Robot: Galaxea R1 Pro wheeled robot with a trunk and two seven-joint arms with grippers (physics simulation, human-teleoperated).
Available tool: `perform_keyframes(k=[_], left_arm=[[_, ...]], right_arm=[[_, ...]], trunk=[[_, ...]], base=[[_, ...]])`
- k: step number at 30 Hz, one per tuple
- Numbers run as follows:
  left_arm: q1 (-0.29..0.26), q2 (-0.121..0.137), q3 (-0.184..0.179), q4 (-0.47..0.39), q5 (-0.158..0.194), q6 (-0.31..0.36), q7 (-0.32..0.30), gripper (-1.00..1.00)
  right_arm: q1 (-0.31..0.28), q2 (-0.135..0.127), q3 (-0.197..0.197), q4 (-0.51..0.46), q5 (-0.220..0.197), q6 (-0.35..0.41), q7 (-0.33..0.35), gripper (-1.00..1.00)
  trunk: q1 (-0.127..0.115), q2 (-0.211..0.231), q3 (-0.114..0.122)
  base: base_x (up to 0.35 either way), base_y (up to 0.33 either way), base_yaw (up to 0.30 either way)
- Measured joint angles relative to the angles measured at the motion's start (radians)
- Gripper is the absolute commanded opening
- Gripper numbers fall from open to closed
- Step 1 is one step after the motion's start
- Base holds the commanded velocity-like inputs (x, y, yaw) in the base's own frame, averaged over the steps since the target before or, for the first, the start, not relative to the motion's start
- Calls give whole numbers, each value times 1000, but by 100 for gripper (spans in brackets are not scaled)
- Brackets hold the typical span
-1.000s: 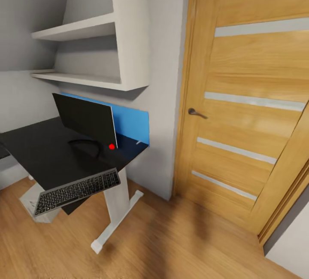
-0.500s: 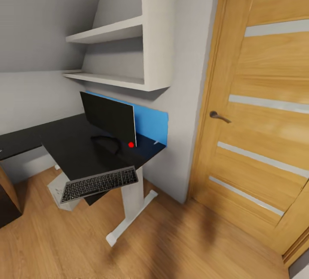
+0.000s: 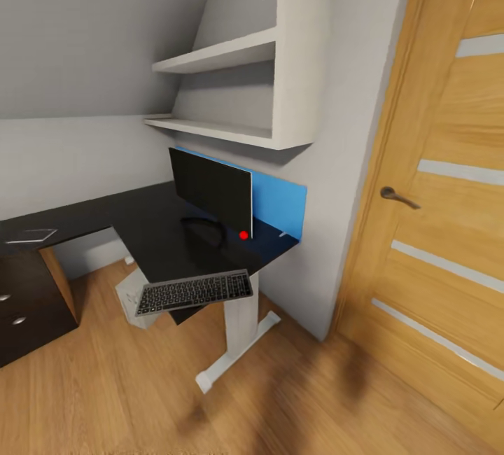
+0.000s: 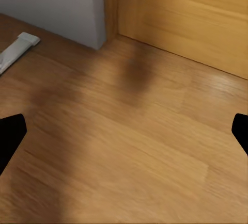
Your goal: In the bedroom, organize the workspace by keeping the computer under the desk, ensuring the monitor is on the desk, placing the keyboard on the desk next to the monitor, placing the mouse on the desk next to the keyboard, moving the folder from the swivel chair onto the desk next to the mouse, stacking the notebook on top of the folder with the pen on top of the notebook, and positioning the swivel chair next to the desk.
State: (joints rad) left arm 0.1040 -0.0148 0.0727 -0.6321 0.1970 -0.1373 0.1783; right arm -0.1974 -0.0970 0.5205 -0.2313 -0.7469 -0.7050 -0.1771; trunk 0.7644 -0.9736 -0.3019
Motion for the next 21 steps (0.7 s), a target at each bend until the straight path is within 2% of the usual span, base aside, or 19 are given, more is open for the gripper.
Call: perform_keyframes(k=[10,21], left_arm=[[0,0,1,0,0,0,0,100],[0,0,1,0,0,0,0,100]], right_arm=[[0,0,0,-1,0,1,5,100],[0,1,0,-1,0,1,3,100]], trunk=[[0,0,0],[0,0,0]], base=[[0,0,88],[0,0,235]])
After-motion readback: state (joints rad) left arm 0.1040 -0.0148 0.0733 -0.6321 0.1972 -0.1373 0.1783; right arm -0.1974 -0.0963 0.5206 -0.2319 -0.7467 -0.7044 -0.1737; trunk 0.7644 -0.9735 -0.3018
